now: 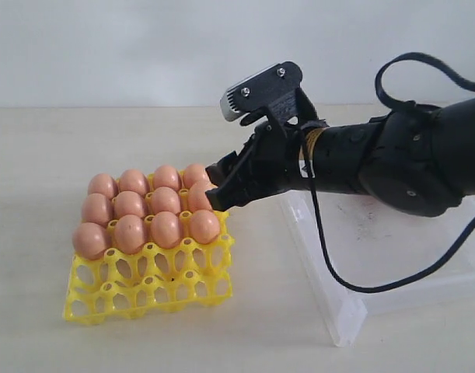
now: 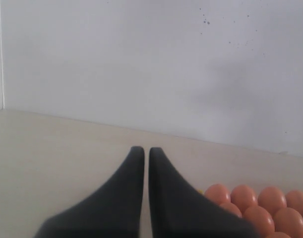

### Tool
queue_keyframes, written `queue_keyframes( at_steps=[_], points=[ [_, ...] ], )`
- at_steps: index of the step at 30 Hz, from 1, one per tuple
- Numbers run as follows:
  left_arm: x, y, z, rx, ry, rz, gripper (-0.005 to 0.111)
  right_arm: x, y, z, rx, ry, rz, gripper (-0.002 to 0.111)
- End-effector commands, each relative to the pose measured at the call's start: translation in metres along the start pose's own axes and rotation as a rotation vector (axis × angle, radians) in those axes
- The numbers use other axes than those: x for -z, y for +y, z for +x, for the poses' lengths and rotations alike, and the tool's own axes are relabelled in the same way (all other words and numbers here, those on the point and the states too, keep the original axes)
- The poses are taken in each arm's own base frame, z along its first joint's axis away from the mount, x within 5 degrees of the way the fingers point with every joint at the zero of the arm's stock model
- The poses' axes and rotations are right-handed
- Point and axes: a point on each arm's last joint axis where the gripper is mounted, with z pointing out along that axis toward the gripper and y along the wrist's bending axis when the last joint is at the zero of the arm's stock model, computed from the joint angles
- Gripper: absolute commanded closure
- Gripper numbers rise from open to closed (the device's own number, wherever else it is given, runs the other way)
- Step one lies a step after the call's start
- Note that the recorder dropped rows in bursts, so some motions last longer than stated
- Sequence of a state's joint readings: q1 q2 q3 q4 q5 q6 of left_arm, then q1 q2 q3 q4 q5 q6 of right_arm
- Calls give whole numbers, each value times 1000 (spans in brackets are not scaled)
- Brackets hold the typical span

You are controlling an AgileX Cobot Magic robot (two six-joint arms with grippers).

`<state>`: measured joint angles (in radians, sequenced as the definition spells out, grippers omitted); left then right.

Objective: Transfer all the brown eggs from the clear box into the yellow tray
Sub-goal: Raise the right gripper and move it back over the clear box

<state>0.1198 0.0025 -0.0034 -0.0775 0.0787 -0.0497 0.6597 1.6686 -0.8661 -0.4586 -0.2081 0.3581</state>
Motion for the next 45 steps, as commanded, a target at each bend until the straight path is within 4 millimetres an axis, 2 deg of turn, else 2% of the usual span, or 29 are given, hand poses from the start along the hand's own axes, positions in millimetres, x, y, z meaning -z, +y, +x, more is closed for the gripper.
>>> queue_keyframes(
  at_steps=[1,5,10,22,30,45],
  points=[
    [0,0,1,18,-1,2,103,14,-5,-6,-1,45,48,50],
    [0,0,1,18,-1,2,103,23,-7,-8,0,79,77,66],
    [0,0,1,18,-1,2,103,31,-9,-9,27,112,99,108],
    [0,0,1,18,-1,2,103,38,-18,-6,75,279,186,108],
    [0,0,1,18,-1,2,103,43,-22,3,62,394,235,108],
    [0,0,1,18,-1,2,103,48,-26,14,54,518,280,108]
  ],
)
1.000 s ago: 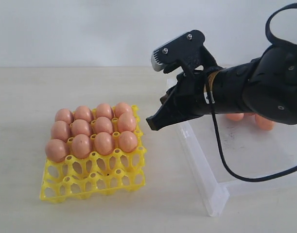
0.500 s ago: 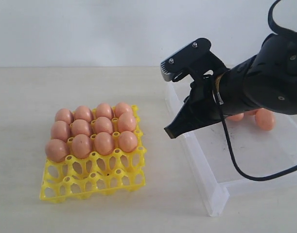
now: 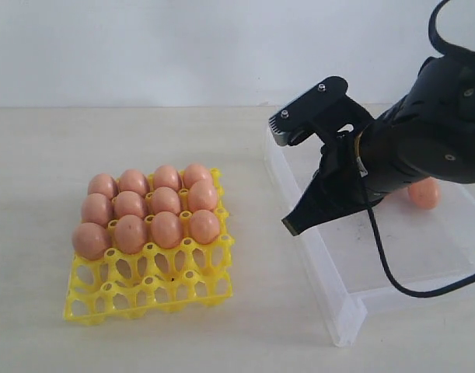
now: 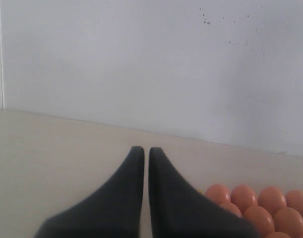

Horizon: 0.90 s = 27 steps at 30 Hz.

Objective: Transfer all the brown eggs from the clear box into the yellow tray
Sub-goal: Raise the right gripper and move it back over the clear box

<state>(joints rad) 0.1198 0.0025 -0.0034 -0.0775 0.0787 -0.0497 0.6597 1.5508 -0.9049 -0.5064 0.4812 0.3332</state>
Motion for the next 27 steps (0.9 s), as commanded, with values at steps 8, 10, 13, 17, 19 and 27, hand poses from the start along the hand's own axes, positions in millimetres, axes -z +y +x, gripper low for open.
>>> queue_keyframes(
  at_steps=[8,10,13,17,19,27],
  points=[
    [0,0,1,18,-1,2,103,3,-6,16,-22,164,59,108],
    [0,0,1,18,-1,2,103,1,-5,22,-14,186,61,108],
    [0,0,1,18,-1,2,103,-2,-4,31,-20,213,62,108],
    [0,0,1,18,-1,2,103,-4,-3,39,-29,252,72,108],
    [0,0,1,18,-1,2,103,-4,-4,44,-25,271,89,108],
    [0,0,1,18,-1,2,103,-9,-39,55,-177,312,156,108]
  ],
)
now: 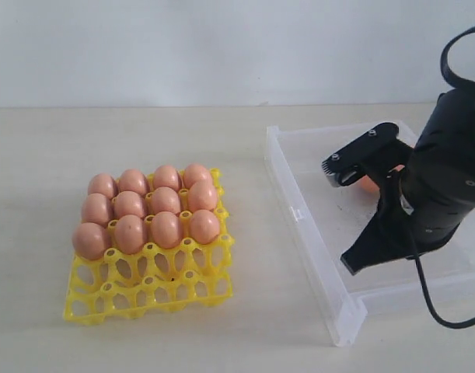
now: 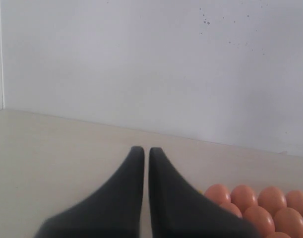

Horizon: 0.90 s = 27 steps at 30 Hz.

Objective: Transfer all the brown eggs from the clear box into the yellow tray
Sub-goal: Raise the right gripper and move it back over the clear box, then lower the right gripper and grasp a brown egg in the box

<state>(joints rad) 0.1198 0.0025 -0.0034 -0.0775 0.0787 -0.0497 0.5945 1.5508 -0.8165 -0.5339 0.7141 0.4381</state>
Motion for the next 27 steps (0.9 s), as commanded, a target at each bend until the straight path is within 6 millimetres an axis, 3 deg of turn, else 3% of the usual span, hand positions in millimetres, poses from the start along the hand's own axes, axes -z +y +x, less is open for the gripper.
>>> queue_keyframes(
  at_steps=[1,7,10,15,20,24,27],
  points=[
    [0,0,1,18,-1,2,103,-6,-25,1,-90,-10,21,108],
    [0,0,1,18,-1,2,103,-14,-57,-7,-265,-109,-11,108],
    [0,0,1,18,-1,2,103,-7,-78,-17,-297,-128,-10,108],
    [0,0,1,18,-1,2,103,3,-109,-32,-286,-32,15,108],
    [0,0,1,18,-1,2,103,-27,-123,-43,-283,144,7,107],
    [0,0,1,18,-1,2,103,-54,-118,-52,-274,164,-31,84],
    [0,0,1,18,-1,2,103,-68,-117,-59,-282,153,-38,52]
  ],
)
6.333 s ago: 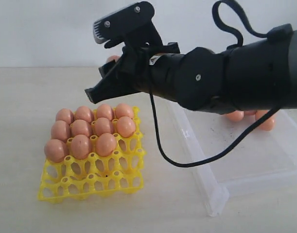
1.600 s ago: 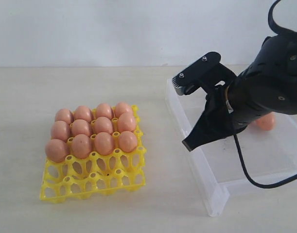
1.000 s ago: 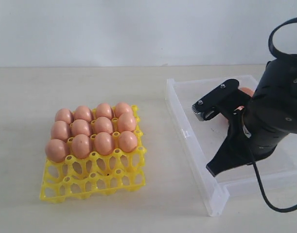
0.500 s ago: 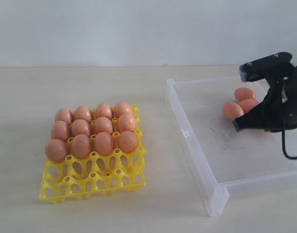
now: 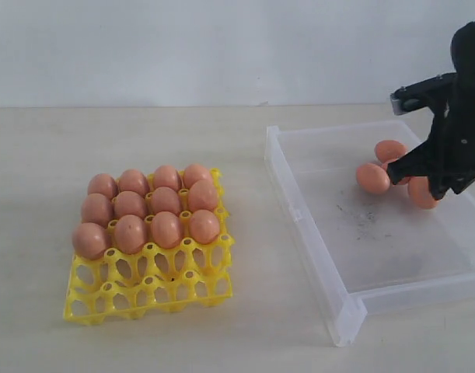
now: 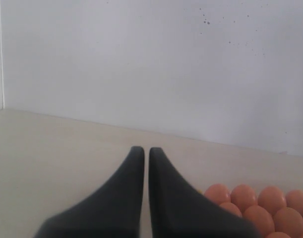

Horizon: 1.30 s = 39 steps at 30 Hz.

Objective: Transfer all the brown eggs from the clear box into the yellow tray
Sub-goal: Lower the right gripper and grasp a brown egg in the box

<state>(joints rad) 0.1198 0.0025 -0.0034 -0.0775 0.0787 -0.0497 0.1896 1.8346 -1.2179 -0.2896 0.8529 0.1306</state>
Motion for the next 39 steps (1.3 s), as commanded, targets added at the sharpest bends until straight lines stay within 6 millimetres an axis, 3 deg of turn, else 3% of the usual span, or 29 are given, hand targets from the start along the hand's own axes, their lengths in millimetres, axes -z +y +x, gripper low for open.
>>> queue_keyframes(
  at_steps=[1,4,7,25,27,28,30,35,39],
  points=[
    [0,0,1,18,-1,2,103,-14,2,-14,-9,-25,-16,44],
    [0,0,1,18,-1,2,103,-19,3,-23,-27,-41,-16,44],
    [0,0,1,18,-1,2,103,-29,4,-34,-24,-58,-18,56],
    [0,0,1,18,-1,2,103,-76,13,-37,26,-47,2,56],
    [0,0,1,18,-1,2,103,-78,13,-35,24,-30,4,64],
    [0,0,1,18,-1,2,103,-78,13,-35,24,-25,5,74],
    [0,0,1,18,-1,2,103,-78,13,-33,31,-9,8,106],
    [0,0,1,18,-1,2,103,-77,12,-31,31,17,13,109],
    [0,0,1,18,-1,2,103,-62,11,-33,-1,-19,-18,109]
  ],
)
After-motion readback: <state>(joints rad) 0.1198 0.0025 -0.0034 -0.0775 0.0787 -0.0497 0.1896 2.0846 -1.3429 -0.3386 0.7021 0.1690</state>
